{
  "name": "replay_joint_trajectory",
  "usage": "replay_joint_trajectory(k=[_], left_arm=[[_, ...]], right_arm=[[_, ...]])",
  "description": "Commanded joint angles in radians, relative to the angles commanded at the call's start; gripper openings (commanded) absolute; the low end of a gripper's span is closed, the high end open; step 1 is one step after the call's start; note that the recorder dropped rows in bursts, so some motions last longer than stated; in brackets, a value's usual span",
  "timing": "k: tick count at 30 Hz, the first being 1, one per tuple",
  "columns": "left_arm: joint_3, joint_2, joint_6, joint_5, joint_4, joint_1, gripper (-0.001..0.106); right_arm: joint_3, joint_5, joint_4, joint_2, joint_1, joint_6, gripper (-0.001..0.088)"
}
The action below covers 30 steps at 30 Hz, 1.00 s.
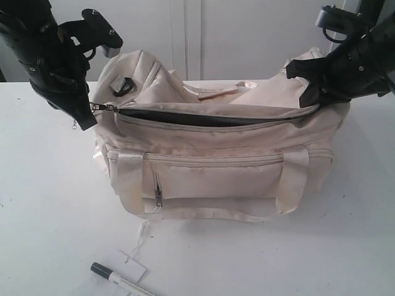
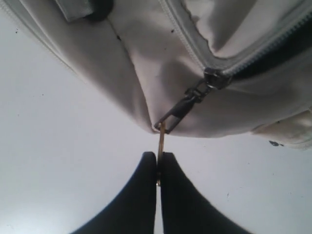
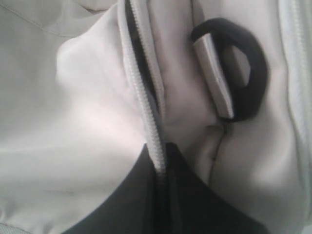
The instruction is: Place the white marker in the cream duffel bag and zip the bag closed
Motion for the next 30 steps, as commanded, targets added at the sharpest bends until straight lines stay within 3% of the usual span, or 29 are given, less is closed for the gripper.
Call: replay_joint_trajectory(k=[5,7,11,17,30], left_arm=[[0.0,-0.002,0.0,-0.001,-0.06,0.0,0.0],[0.0,-0.002,0.0,-0.005,-0.081,0.0,0.0],[0.0,-0.002,0.0,-0.02,-0.088,0.0,0.0],[0.0,-0.002,0.0,-0.027,-0.093,0.0,0.0],[0.0,-0.002,0.0,-0.027,-0.107,0.0,0.0]], right_arm=[[0.0,0.004,0.0,-0.011,0.0,0.036,0.044],[0.0,0.006,0.0,-0.027,0.0,0.036,0.0492],[0.0,0.001,0.0,-0.103,0.0,0.016,0.0495],[0.0,0.025,0.11,-0.223,0.031,-0.207,0.0495],[0.0,0.154,0.145,-0.215,0.265,-0.759,0.0495]])
